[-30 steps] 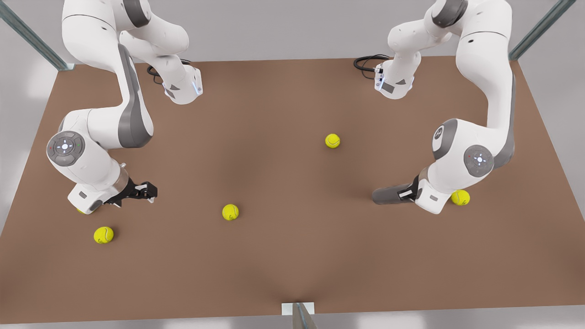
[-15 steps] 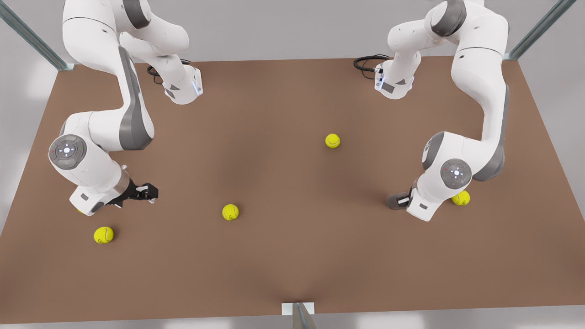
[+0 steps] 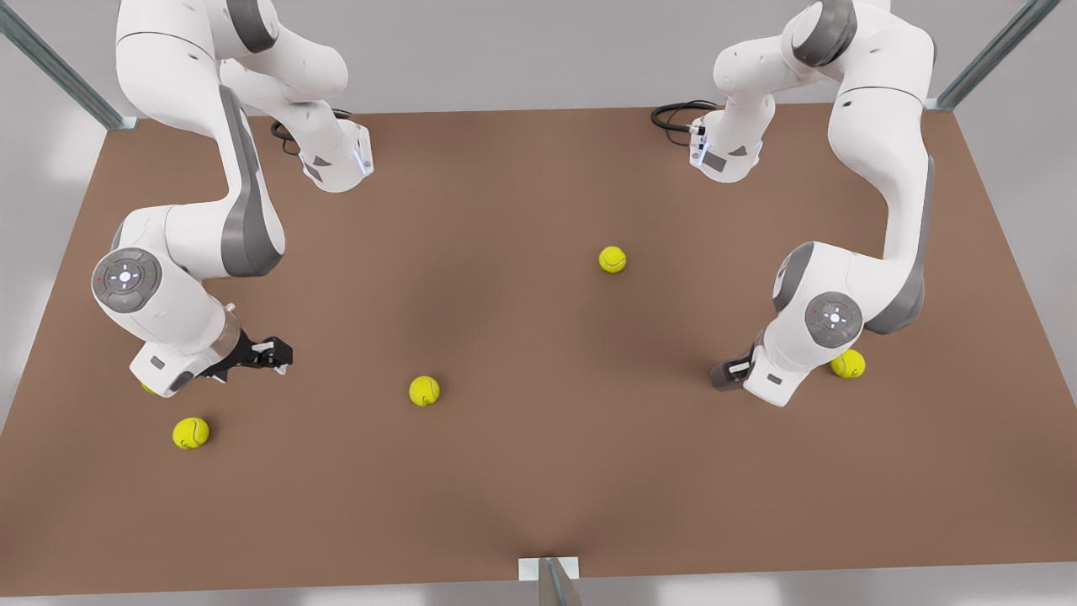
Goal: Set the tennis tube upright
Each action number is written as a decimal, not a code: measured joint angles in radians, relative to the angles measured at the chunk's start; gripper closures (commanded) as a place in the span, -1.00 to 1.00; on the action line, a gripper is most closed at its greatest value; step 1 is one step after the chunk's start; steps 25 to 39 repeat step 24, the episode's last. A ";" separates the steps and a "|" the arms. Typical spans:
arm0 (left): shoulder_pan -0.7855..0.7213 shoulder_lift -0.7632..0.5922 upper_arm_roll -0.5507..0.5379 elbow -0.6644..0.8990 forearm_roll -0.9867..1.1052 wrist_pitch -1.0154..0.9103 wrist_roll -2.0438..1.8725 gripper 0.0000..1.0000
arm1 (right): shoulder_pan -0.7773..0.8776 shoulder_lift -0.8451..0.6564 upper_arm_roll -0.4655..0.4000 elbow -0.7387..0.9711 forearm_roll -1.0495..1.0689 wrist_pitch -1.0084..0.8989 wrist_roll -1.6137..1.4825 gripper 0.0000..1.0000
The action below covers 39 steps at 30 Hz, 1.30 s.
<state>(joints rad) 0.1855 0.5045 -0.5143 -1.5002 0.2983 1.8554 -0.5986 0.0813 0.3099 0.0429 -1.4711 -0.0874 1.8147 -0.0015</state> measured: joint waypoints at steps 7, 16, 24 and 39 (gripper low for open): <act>-0.001 -0.020 -0.115 0.270 0.001 -0.452 0.003 -0.98 | -0.002 0.003 0.000 -0.002 0.000 0.003 0.000 -1.00; -0.387 -0.431 0.488 -0.051 -0.238 -0.305 0.471 -0.99 | -0.002 -0.003 0.000 0.000 0.000 -0.008 -0.002 -1.00; -0.361 -0.428 0.471 -0.049 -0.275 -0.337 0.461 -0.99 | -0.002 0.003 0.000 -0.002 0.000 0.002 0.000 -1.00; -0.361 -0.428 0.471 -0.049 -0.275 -0.337 0.461 -0.99 | -0.002 0.003 0.000 -0.002 0.000 0.002 0.000 -1.00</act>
